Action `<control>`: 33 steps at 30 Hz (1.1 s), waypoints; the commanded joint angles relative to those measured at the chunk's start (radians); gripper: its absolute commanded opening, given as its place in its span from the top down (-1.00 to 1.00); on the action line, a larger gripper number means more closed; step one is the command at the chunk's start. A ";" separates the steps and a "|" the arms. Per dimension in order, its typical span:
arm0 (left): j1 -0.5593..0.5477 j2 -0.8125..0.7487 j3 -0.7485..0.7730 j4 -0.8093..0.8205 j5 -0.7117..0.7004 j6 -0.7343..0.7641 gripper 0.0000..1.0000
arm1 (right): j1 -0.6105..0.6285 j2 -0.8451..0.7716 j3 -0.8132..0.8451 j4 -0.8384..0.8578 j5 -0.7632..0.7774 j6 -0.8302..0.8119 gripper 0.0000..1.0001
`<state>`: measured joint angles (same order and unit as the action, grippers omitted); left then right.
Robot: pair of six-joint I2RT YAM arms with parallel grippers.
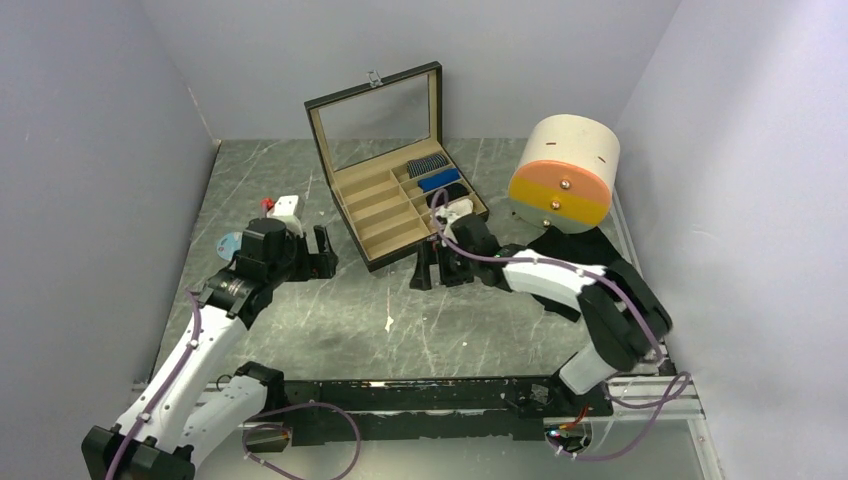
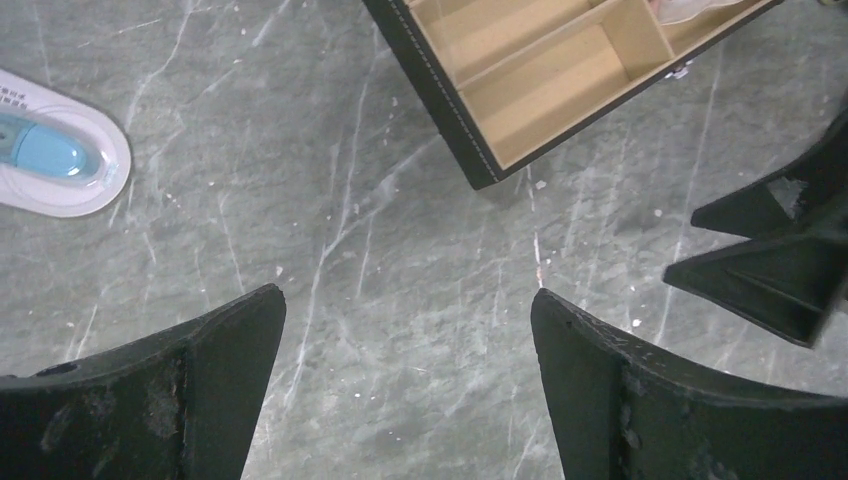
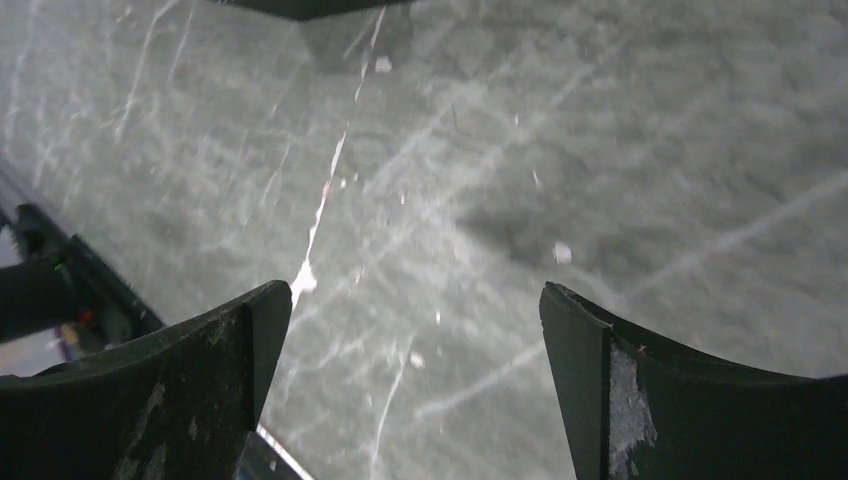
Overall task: Roll the underwear
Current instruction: Move the storage box to the center of the board.
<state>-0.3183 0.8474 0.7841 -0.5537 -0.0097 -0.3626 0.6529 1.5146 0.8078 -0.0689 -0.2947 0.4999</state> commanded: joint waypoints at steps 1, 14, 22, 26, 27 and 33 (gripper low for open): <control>0.001 -0.050 -0.022 0.034 -0.044 -0.016 -0.96 | 0.067 0.141 0.150 0.133 0.115 0.017 -1.00; 0.002 -0.081 -0.035 0.051 -0.075 -0.023 -0.96 | 0.110 0.516 0.523 0.154 0.120 0.002 -1.00; 0.005 -0.084 -0.039 0.054 -0.070 -0.025 -0.96 | 0.134 0.643 0.696 0.098 0.115 -0.017 -1.00; 0.010 -0.080 -0.037 0.052 -0.067 -0.024 -0.96 | 0.135 0.645 0.742 0.042 0.124 -0.040 -1.00; 0.010 -0.080 -0.038 0.053 -0.065 -0.024 -0.96 | 0.135 0.625 0.738 0.028 0.129 -0.050 -1.00; 0.010 -0.085 -0.042 0.056 -0.054 -0.024 -0.96 | 0.137 0.316 0.525 -0.006 0.299 -0.082 -1.00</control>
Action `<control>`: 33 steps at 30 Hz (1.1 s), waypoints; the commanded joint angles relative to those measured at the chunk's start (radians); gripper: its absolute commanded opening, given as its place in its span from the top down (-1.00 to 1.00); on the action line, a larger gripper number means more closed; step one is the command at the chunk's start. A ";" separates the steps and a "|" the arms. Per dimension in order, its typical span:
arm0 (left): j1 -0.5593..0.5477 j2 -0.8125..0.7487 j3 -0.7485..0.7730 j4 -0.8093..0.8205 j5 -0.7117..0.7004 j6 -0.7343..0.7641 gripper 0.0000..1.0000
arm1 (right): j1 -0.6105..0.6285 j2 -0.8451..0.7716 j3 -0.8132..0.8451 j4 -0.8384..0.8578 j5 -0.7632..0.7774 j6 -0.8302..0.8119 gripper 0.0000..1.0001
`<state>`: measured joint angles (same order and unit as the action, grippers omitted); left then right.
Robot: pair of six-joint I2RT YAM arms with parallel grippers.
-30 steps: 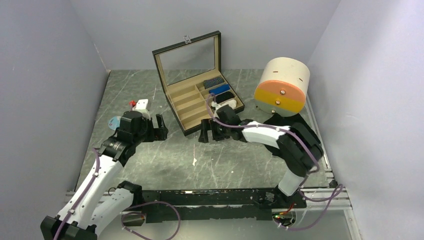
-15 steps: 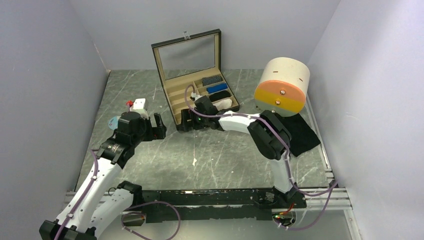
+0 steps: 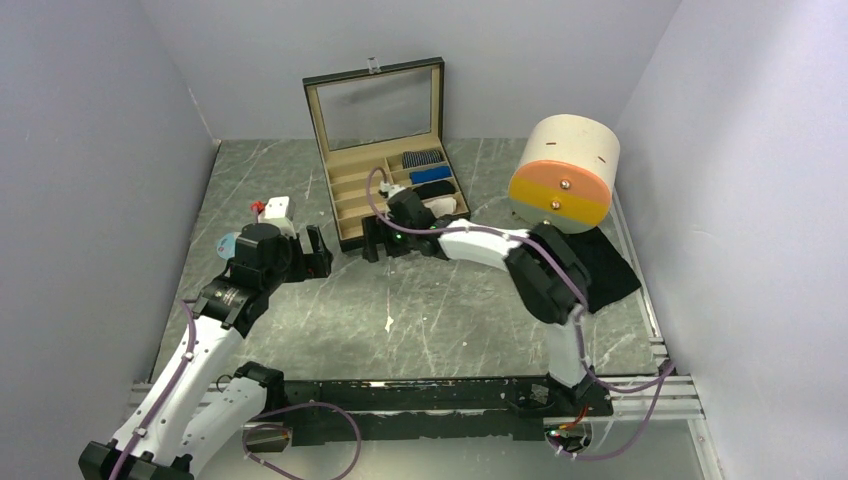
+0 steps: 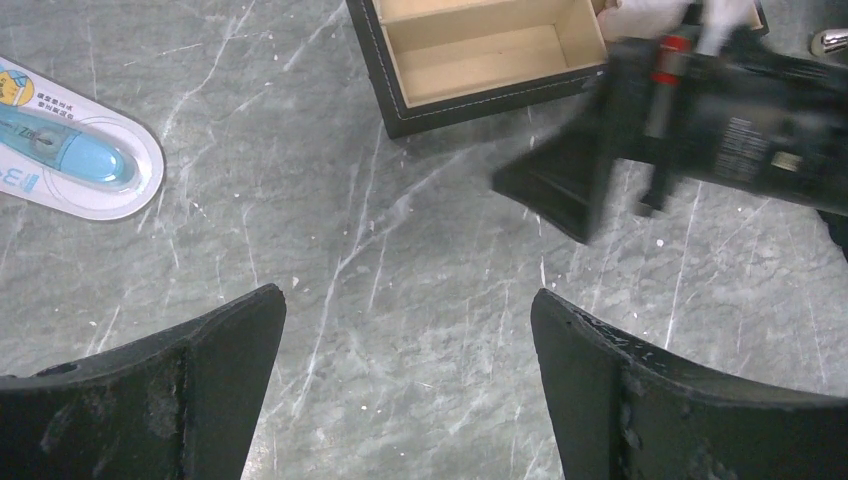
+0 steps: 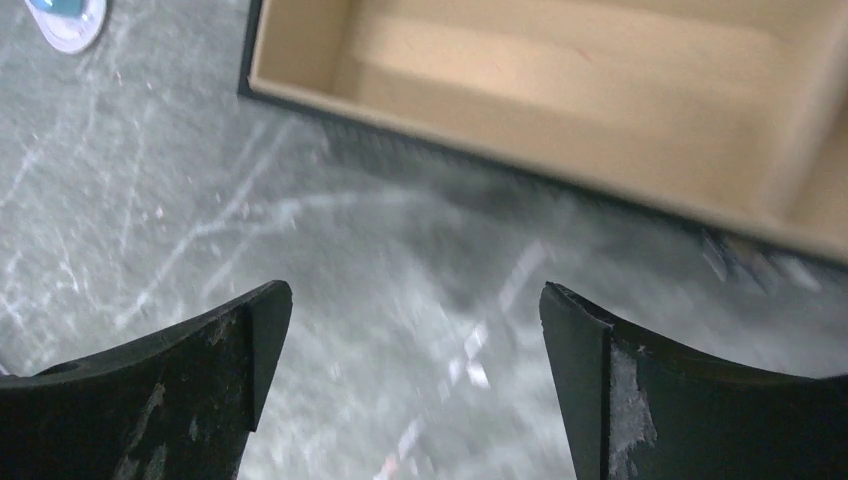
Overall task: Roll the underwear
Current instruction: Move the storage box to the center of the board, then pick up the underwear from the corner of the board.
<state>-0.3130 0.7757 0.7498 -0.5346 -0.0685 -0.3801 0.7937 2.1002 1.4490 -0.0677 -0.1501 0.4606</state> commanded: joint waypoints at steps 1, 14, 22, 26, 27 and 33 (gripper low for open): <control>0.005 -0.014 -0.010 0.041 0.009 -0.006 -0.96 | -0.006 -0.342 -0.173 -0.004 0.230 -0.039 -1.00; 0.012 0.001 -0.014 0.051 0.057 0.000 -0.96 | -0.422 -0.856 -0.630 -0.230 0.422 -0.084 -0.53; 0.014 -0.001 -0.013 0.047 0.055 0.000 -0.96 | -0.448 -0.625 -0.499 -0.325 0.426 -0.098 -0.13; 0.014 -0.006 -0.013 0.045 0.053 0.000 -0.96 | -0.449 -0.562 -0.498 -0.324 0.479 -0.101 -0.15; 0.014 -0.006 -0.013 0.045 0.053 0.000 -0.96 | -0.449 -0.550 -0.502 -0.320 0.494 -0.100 -0.16; 0.014 -0.005 -0.015 0.049 0.057 0.000 -0.96 | -0.455 -0.481 -0.526 -0.282 0.479 -0.121 -0.12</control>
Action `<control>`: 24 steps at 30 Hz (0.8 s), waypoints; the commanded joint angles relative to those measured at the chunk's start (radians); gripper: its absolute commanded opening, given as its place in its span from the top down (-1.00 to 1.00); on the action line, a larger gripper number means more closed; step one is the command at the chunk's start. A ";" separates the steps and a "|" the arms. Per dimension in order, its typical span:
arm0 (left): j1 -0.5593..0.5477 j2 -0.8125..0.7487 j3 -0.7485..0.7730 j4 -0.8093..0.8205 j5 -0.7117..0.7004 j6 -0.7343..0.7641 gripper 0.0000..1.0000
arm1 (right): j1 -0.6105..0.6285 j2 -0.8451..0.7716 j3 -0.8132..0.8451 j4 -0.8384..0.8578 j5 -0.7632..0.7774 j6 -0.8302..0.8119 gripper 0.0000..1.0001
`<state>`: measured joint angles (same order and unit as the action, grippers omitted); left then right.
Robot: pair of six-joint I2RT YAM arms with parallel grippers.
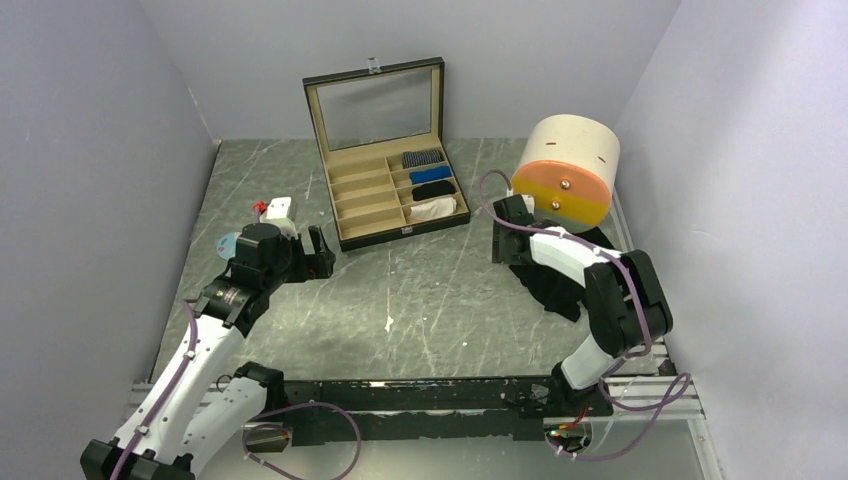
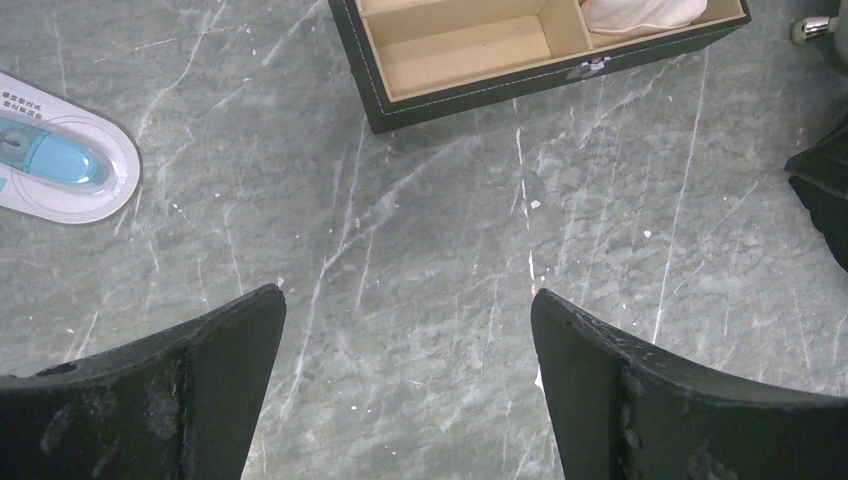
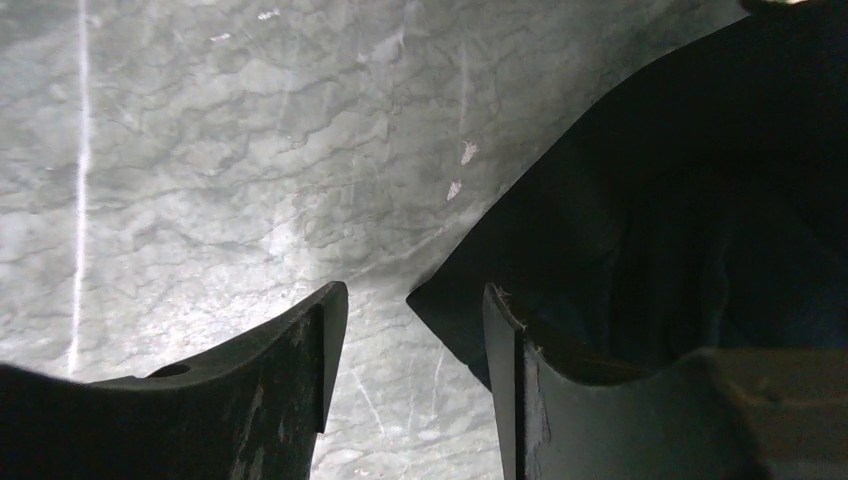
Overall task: Roll the underwear
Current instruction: Pick up the underwear from the corner of the board.
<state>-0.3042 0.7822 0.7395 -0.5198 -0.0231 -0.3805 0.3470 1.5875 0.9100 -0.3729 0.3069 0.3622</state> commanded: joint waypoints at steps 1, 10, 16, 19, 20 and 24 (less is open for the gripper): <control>0.005 -0.010 -0.005 0.034 0.012 0.000 -0.96 | -0.013 0.042 0.011 0.027 0.016 -0.022 -0.11; 0.005 -0.002 -0.005 0.036 0.014 0.001 -0.96 | -0.027 0.071 -0.021 0.035 -0.001 -0.029 0.06; 0.005 -0.003 -0.004 0.036 0.014 0.003 -0.96 | -0.028 0.072 -0.046 0.044 0.004 -0.032 0.57; 0.005 -0.011 -0.006 0.036 0.014 0.002 -0.96 | -0.027 0.046 -0.030 0.024 0.001 -0.042 0.86; 0.005 -0.013 -0.005 0.035 0.014 0.002 -0.96 | -0.026 0.030 -0.021 0.014 0.004 -0.044 0.94; 0.005 -0.022 -0.008 0.037 0.014 0.001 -0.96 | -0.027 -0.061 0.029 -0.031 0.019 -0.054 1.00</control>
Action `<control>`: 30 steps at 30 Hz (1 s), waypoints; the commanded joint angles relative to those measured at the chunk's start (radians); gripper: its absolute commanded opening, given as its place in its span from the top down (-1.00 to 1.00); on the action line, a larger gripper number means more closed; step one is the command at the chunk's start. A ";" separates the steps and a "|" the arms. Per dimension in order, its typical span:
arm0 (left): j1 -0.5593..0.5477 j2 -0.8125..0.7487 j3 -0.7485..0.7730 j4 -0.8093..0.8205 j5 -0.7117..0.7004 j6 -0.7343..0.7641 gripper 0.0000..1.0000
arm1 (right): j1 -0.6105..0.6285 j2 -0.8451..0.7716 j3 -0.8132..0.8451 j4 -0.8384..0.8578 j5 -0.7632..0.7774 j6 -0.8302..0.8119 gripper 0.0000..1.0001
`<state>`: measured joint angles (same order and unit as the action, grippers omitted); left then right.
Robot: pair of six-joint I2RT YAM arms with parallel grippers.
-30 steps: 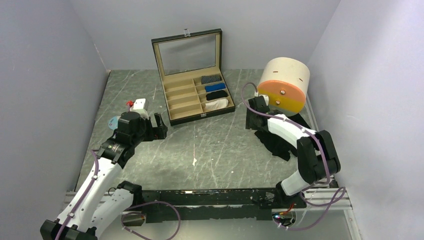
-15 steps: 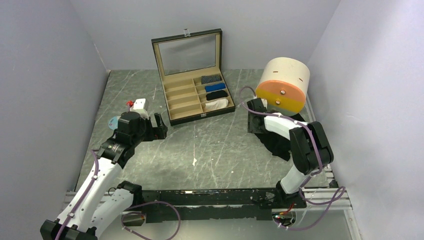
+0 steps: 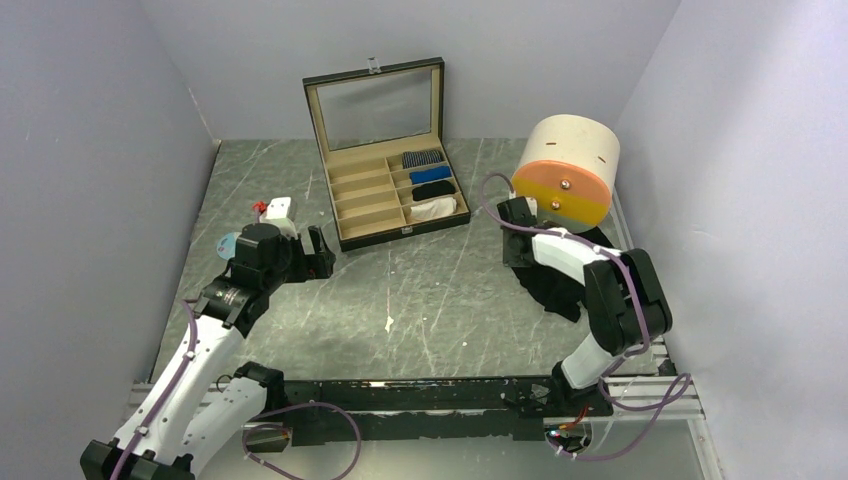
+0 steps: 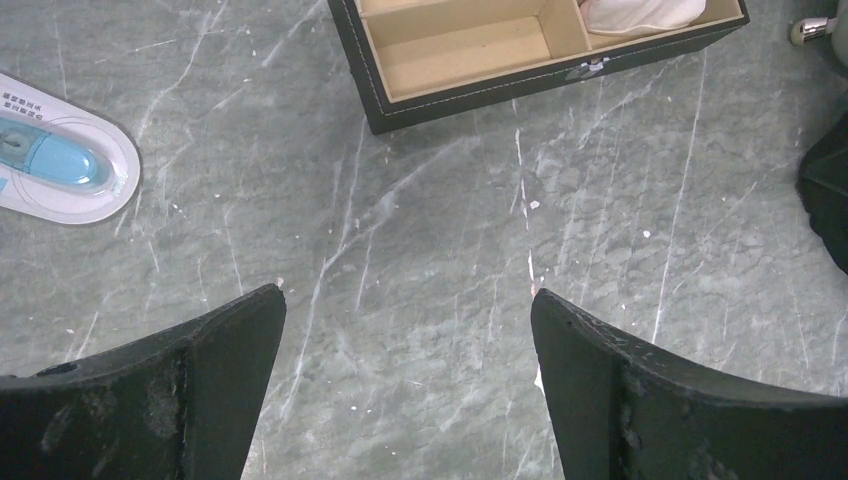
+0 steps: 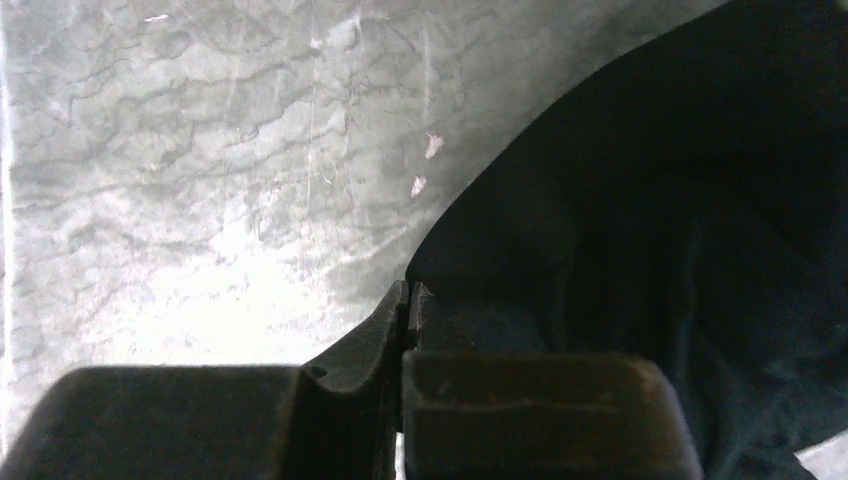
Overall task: Roll the underwear
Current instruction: Pick up the underwear from the corner of the board.
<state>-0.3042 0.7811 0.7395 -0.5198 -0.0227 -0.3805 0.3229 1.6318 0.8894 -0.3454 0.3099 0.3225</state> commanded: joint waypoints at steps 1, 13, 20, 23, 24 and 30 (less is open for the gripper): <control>0.005 -0.022 -0.008 0.037 0.013 0.000 -0.96 | -0.003 -0.132 0.064 -0.071 0.022 -0.016 1.00; 0.005 -0.024 -0.011 0.042 0.031 0.002 -0.96 | -0.005 -0.405 0.296 -0.257 0.106 -0.036 1.00; 0.005 -0.029 -0.014 0.045 0.033 0.000 -0.96 | -0.004 -0.425 0.534 -0.361 -0.005 -0.091 1.00; 0.005 -0.028 -0.013 0.043 0.035 0.002 -0.96 | -0.004 -0.426 0.582 -0.370 -0.183 -0.088 1.00; 0.005 -0.025 -0.011 0.042 0.036 0.002 -0.96 | -0.004 -0.430 0.592 -0.368 -0.223 -0.078 1.00; 0.005 -0.026 -0.012 0.044 0.034 0.002 -0.96 | -0.003 -0.475 0.660 -0.330 -0.508 -0.066 1.00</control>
<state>-0.3042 0.7673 0.7277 -0.5129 -0.0002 -0.3801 0.3187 1.2114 1.4796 -0.7086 0.0517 0.2531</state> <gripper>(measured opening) 0.979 0.010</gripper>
